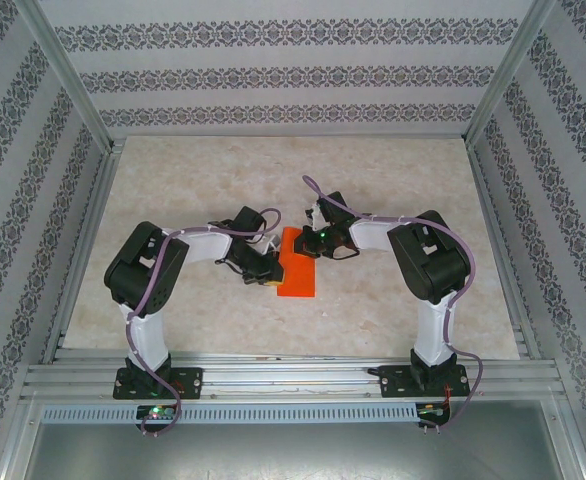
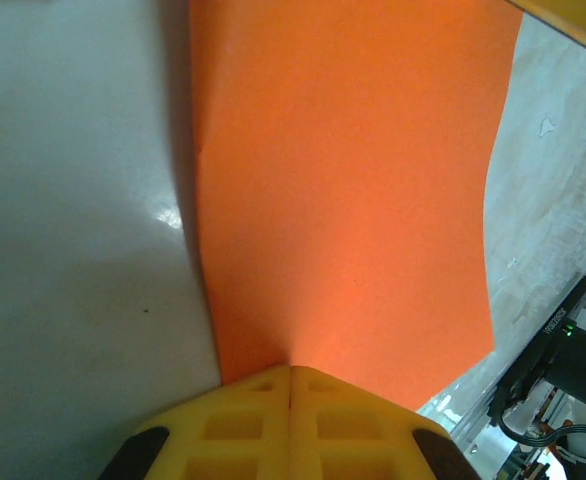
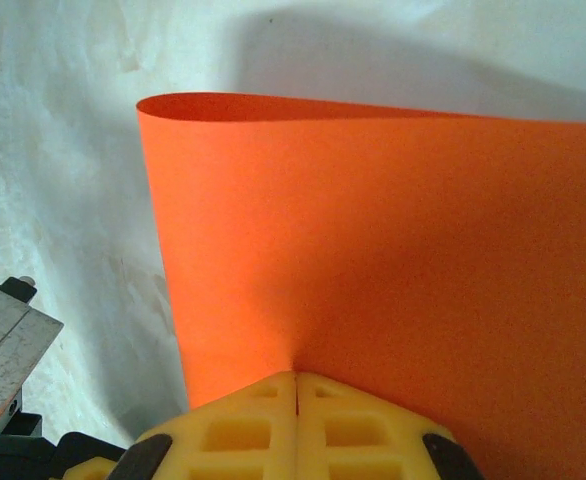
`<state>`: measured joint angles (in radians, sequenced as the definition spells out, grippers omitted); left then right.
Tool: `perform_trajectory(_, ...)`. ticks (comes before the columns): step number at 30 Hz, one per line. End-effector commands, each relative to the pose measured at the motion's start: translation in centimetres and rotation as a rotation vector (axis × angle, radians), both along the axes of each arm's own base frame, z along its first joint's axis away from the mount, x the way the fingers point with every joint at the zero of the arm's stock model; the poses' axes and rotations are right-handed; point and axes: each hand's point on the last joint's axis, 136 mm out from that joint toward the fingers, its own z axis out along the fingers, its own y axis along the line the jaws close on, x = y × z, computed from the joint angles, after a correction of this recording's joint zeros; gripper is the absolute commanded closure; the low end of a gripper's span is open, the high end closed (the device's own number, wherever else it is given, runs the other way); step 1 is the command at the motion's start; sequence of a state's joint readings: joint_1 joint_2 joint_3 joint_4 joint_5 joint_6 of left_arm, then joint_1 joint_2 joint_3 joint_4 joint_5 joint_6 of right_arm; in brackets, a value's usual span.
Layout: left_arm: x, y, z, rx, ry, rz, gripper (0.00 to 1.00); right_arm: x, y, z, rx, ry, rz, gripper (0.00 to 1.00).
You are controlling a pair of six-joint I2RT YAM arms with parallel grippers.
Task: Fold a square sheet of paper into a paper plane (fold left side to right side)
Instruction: First fold the square sheet of paper in half at the center of the table, then hold the square sheet of paper at the center of the table.
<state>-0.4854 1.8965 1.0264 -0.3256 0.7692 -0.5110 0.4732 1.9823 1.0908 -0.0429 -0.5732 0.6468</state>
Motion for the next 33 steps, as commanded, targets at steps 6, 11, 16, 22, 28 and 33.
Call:
perform_trajectory(6, -6.0, 2.3, -1.7, 0.089, 0.091, -0.098, 1.00, -0.3, -1.9, -2.7, -0.105, 0.032, -0.016, 1.00)
perform_trajectory(11, -9.2, 3.2, -2.3, 0.110, 0.143, -0.116, 1.00, -0.3, -2.1, -2.7, -0.110, 0.033, -0.014, 1.00)
perform_trajectory(16, -9.5, 3.5, -1.6, 0.108, 0.127, -0.093, 1.00, -0.5, -2.1, -2.8, -0.110, 0.035, -0.008, 1.00)
perform_trajectory(22, -6.1, 2.4, 1.9, 0.042, 0.012, -0.036, 1.00, -0.6, -1.4, -1.9, -0.071, 0.005, 0.035, 1.00)
perform_trajectory(28, -0.4, 2.0, 5.2, -0.048, -0.097, 0.036, 1.00, -0.8, -0.6, -1.0, -0.026, -0.025, 0.086, 1.00)
perform_trajectory(33, 2.3, 0.2, 4.6, -0.081, -0.103, 0.032, 1.00, -0.6, -0.3, -0.5, -0.012, -0.039, 0.091, 1.00)
